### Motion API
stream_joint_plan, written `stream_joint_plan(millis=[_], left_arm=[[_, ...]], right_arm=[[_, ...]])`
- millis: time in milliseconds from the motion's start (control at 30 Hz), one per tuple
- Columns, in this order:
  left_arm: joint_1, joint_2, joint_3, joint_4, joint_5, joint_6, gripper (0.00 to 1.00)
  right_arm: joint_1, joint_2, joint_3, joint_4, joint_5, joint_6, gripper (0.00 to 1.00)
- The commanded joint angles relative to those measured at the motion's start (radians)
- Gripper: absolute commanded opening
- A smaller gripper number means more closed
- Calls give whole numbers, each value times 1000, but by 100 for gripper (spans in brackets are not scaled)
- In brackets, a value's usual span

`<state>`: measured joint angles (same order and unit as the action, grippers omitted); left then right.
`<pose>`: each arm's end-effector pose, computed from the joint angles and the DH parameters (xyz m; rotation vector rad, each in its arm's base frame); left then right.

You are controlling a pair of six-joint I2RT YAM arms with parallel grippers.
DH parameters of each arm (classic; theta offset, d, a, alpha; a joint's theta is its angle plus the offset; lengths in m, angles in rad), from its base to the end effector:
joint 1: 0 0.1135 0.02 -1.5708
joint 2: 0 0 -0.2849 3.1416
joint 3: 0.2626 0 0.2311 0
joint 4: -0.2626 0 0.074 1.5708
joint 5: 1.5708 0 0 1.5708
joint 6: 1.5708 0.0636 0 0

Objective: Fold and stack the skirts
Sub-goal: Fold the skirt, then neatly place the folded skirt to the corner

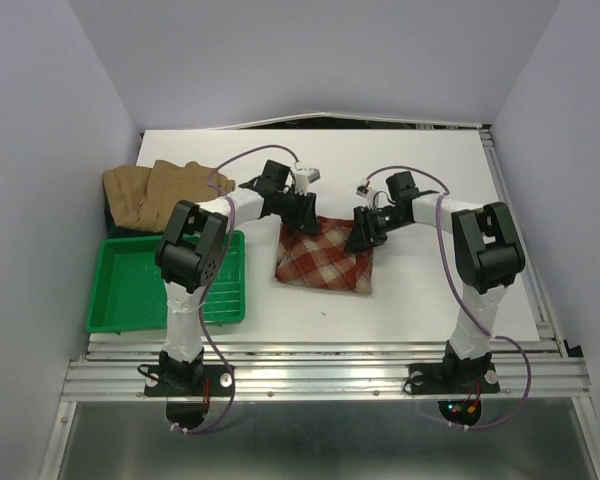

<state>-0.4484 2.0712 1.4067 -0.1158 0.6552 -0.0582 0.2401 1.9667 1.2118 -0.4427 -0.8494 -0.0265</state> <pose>0.3957 -0.2334 0.1855 0.7807 2.2358 -1.0166 0.3537 0.1358 0.1591 -0.5675 2.5562 1.2256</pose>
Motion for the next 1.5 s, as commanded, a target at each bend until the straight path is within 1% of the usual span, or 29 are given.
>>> stream_joint_plan(millis=[0, 67, 133, 200, 233, 300, 333, 367, 400, 433, 467, 500, 533, 567, 600, 667, 700, 733, 767, 800, 867, 900, 933, 967, 1033, 1100, 1167, 1233, 1467], left_arm=[[5, -6, 23, -35, -5, 46, 47], [7, -39, 18, -24, -9, 52, 50], [10, -114, 20, -24, -23, 89, 53], [28, -195, 28, -41, -48, 113, 56], [34, -224, 25, -42, -90, 112, 58], [59, -317, -10, -21, -112, 110, 62], [63, -353, -29, -10, -135, 112, 70], [65, -385, -66, 13, -191, 110, 73], [71, -448, -83, 27, -216, 110, 76], [74, -482, -103, 39, -230, 109, 84], [77, -511, -139, 69, -286, 89, 87], [82, -567, -155, 86, -352, 72, 96], [86, -594, -170, 97, -353, 64, 98], [94, -617, -198, 108, -379, 34, 98], [102, -656, -209, 108, -378, 32, 98], [129, -687, -232, 142, -399, 12, 98], [138, -706, -236, 128, -408, -11, 98], [152, -711, -236, 117, -408, -20, 98], [177, -712, -233, 98, -392, -26, 98], [191, -706, -212, 41, -372, -17, 98], [227, -704, -195, -7, -332, -12, 98], [243, -717, -196, -8, -330, -11, 98], [253, -727, -196, -2, -350, -12, 98], [276, -746, -190, -10, -373, -17, 98], [301, -770, -204, -4, -428, -44, 98], [338, -793, -216, 1, -365, -43, 98], [341, -798, -218, -21, -361, -63, 99], [343, -800, -229, -36, -348, -71, 98], [343, -818, -343, -15, -374, -141, 98]], right_arm=[[2, 50, 3, 82, 306, -52, 55], [2, 41, -6, 82, 358, -47, 54], [2, 3, -40, 82, 392, -47, 54], [2, -87, -58, 76, 421, -50, 55], [2, -118, -58, 70, 429, -49, 56], [2, -194, -23, 30, 455, -52, 57], [2, -212, 7, 16, 467, -50, 59], [2, -221, 85, -2, 478, -47, 60], [2, -226, 130, -49, 489, -38, 61], [2, -221, 176, -76, 487, -35, 63], [2, -216, 257, -100, 487, -27, 64], [25, -209, 288, -131, 495, -21, 64], [40, -206, 314, -143, 498, -12, 65], [60, -206, 348, -146, 509, -4, 64], [112, -204, 359, -145, 541, 2, 64], [172, -193, 376, -140, 588, 14, 64], [201, -184, 399, -139, 608, 23, 64], [256, -172, 416, -142, 637, 57, 64], [284, -134, 437, -152, 651, 66, 64], [344, -111, 490, -178, 718, 85, 64], [395, -25, 552, -214, 792, 97, 63], [413, 6, 586, -253, 831, 114, 63], [438, 33, 647, -269, 831, 125, 62], [438, 76, 670, -287, 819, 144, 61], [452, 106, 696, -284, 816, 155, 59], [478, 138, 713, -274, 837, 160, 59], [478, 162, 735, -275, 845, 166, 58], [489, 205, 755, -280, 884, 189, 58], [489, 319, 824, -274, 891, 229, 55]])
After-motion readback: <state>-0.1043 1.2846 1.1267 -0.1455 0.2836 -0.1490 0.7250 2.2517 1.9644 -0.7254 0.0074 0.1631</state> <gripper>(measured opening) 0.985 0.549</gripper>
